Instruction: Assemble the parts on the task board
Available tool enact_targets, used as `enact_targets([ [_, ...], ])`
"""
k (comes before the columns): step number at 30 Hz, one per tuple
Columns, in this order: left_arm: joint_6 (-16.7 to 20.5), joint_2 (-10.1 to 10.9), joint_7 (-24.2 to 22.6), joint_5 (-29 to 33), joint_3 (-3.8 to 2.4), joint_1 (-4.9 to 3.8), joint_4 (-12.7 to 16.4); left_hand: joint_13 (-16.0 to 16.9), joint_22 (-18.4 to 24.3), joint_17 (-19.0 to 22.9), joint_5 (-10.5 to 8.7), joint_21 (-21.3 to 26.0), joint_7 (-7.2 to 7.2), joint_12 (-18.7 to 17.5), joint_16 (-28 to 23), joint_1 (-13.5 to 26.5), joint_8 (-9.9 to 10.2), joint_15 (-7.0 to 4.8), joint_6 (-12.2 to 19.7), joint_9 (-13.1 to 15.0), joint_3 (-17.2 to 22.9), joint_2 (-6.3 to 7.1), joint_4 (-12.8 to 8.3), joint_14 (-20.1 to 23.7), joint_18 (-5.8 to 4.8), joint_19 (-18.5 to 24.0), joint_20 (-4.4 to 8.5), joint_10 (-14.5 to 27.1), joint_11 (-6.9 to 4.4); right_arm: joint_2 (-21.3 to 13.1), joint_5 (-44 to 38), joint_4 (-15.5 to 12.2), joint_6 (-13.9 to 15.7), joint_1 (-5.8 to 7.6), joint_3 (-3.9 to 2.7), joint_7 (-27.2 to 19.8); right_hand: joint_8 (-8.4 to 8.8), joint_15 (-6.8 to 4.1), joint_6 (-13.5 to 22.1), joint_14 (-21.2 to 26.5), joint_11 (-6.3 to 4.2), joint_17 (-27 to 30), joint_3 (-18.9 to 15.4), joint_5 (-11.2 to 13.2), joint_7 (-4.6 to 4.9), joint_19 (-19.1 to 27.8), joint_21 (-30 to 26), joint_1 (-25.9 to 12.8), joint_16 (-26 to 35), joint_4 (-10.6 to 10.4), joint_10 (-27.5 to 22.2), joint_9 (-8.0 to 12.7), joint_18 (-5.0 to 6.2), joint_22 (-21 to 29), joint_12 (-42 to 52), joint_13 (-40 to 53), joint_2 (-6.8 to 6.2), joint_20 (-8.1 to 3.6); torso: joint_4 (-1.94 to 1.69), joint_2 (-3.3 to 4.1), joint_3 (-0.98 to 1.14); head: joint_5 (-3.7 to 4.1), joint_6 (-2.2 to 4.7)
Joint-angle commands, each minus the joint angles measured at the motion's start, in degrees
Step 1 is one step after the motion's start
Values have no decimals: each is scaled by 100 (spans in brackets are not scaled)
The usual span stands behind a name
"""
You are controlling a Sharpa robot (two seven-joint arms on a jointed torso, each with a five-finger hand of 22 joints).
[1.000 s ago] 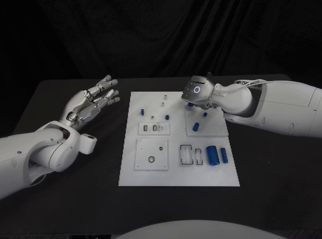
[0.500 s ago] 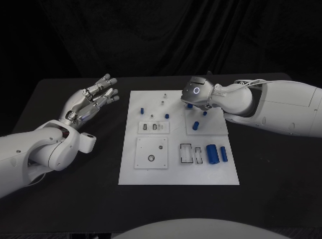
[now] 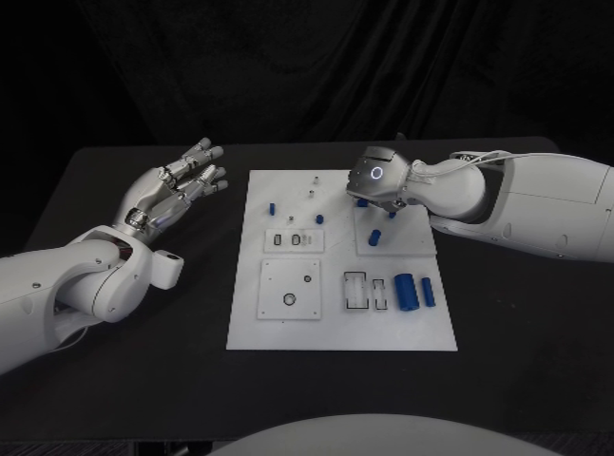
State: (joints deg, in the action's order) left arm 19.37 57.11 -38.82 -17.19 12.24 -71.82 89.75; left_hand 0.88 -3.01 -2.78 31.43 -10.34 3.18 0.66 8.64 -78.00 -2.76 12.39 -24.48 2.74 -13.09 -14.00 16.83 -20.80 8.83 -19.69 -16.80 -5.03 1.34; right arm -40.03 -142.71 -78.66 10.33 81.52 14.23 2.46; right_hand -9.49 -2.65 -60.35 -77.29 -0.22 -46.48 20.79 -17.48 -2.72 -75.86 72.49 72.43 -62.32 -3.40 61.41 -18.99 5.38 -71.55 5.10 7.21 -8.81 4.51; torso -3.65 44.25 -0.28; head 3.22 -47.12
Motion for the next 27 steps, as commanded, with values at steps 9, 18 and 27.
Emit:
enact_targets([
  [9, -82, -2, -448, -46, -4, -10, -12, 6, 2, -5, -29, 5, 4, 25, 33, 58, -17, 7, -28, 2, -10, -7, 4, -18, -45, -20, 8, -10, 43, -73, -70, -90, 248, -15, -3, 17, 21, -11, -14, 40, -41, -10, 12, -3, -48, 30, -26, -42, 1, -26, -13, -15, -48, -15, 36, 23, 14, 1, 1, 1, 3, -9, -27],
  [18, -88, -1, -439, -46, -4, -10, -21, 6, 2, -5, -29, 5, 4, 25, 33, 58, -17, 7, -28, 2, -10, -7, 4, -18, -45, -20, 8, -10, 43, -112, -70, -120, 408, -15, -3, 38, 46, -9, 30, 57, -53, 18, 27, -6, -79, 35, -36, -22, 17, -3, -29, -27, -47, -19, 37, 43, -2, 6, 5, 1, 5, -18, -33],
  [27, -91, 3, -433, -46, -4, -9, -23, 6, 2, -6, -19, 6, 7, 25, 39, 65, -17, 8, -35, 2, -9, -18, 1, -26, -45, -21, 8, -8, 44, -148, -70, -142, 599, -15, -3, 44, 38, -7, 15, 60, -63, 14, 36, -5, -95, 31, -34, -34, 12, -13, -43, -49, -50, -32, 37, 58, 12, 9, 2, -1, 4, -31, -52],
])
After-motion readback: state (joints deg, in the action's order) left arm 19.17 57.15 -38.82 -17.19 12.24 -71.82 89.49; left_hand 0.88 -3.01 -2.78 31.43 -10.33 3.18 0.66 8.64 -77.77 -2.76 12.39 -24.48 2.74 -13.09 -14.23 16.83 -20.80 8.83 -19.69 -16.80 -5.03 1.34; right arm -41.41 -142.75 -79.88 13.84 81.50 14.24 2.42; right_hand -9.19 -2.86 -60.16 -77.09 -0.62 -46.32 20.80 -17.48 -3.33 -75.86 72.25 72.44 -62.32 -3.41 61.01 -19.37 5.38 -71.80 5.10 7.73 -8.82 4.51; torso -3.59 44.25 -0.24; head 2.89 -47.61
